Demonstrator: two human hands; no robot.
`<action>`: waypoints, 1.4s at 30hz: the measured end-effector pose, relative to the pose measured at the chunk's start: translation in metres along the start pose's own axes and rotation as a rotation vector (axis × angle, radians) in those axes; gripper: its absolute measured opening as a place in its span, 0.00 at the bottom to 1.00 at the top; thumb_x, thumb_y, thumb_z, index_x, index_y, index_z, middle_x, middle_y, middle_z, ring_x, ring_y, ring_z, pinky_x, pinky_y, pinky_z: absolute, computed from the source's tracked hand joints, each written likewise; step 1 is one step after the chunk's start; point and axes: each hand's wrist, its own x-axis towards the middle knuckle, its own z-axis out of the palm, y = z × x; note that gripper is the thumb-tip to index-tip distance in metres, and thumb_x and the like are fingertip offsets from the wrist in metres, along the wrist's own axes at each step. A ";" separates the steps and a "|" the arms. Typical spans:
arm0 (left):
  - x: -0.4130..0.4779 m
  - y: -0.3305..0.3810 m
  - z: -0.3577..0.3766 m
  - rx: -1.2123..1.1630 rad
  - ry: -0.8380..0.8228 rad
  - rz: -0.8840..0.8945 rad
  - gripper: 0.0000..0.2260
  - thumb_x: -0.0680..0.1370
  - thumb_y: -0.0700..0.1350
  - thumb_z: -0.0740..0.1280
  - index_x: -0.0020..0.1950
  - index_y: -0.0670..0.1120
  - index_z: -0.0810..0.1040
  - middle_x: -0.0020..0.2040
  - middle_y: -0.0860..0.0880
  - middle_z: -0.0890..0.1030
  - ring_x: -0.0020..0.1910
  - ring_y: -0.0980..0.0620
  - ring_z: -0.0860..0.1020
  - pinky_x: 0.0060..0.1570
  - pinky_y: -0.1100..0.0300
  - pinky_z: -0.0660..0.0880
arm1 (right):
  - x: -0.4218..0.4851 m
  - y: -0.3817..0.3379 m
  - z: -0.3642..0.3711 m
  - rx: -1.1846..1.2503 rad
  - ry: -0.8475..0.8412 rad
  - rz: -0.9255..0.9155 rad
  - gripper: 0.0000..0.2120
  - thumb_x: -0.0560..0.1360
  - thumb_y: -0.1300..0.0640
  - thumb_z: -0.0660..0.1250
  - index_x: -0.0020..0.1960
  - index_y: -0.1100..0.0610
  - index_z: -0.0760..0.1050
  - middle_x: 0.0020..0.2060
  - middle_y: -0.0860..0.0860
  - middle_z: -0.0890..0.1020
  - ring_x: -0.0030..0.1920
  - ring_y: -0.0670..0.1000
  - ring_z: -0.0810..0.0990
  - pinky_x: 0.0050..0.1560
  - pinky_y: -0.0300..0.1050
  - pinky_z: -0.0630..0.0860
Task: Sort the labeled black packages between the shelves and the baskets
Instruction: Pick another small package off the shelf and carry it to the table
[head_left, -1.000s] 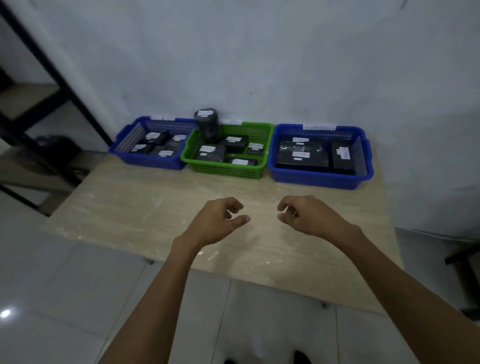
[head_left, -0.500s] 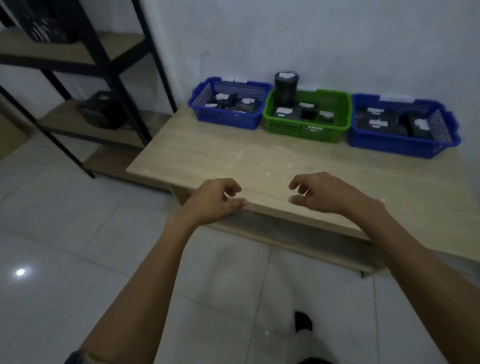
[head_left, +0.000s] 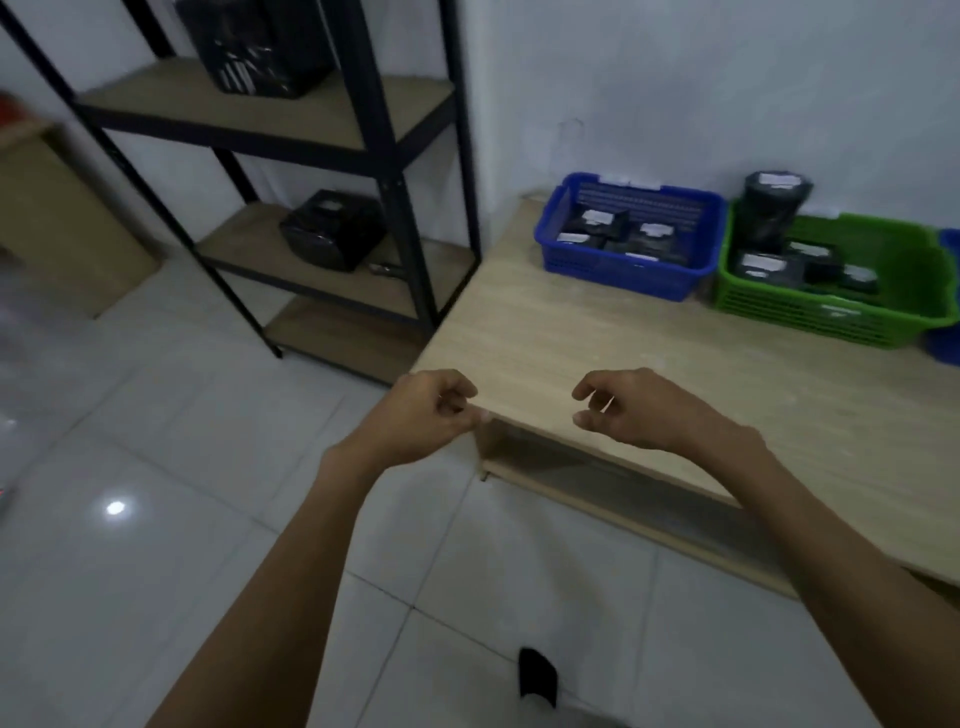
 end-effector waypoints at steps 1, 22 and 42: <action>0.006 -0.015 -0.018 0.003 0.020 -0.015 0.15 0.73 0.54 0.72 0.57 0.50 0.78 0.49 0.52 0.80 0.45 0.60 0.78 0.39 0.69 0.71 | 0.019 -0.016 0.001 0.001 -0.004 -0.010 0.16 0.75 0.46 0.66 0.61 0.50 0.74 0.52 0.49 0.81 0.45 0.47 0.75 0.52 0.44 0.73; 0.187 -0.303 -0.265 -0.083 -0.130 0.001 0.15 0.74 0.54 0.71 0.57 0.47 0.78 0.49 0.53 0.80 0.51 0.56 0.78 0.51 0.60 0.76 | 0.339 -0.250 0.091 0.192 0.071 0.172 0.16 0.74 0.52 0.69 0.59 0.56 0.76 0.47 0.51 0.80 0.47 0.49 0.78 0.48 0.38 0.72; 0.408 -0.456 -0.222 -0.174 -0.351 -0.009 0.11 0.74 0.51 0.73 0.51 0.46 0.78 0.45 0.51 0.81 0.48 0.51 0.80 0.47 0.61 0.75 | 0.591 -0.227 0.183 0.207 0.145 0.339 0.19 0.73 0.55 0.69 0.62 0.55 0.73 0.59 0.53 0.77 0.56 0.55 0.78 0.55 0.48 0.76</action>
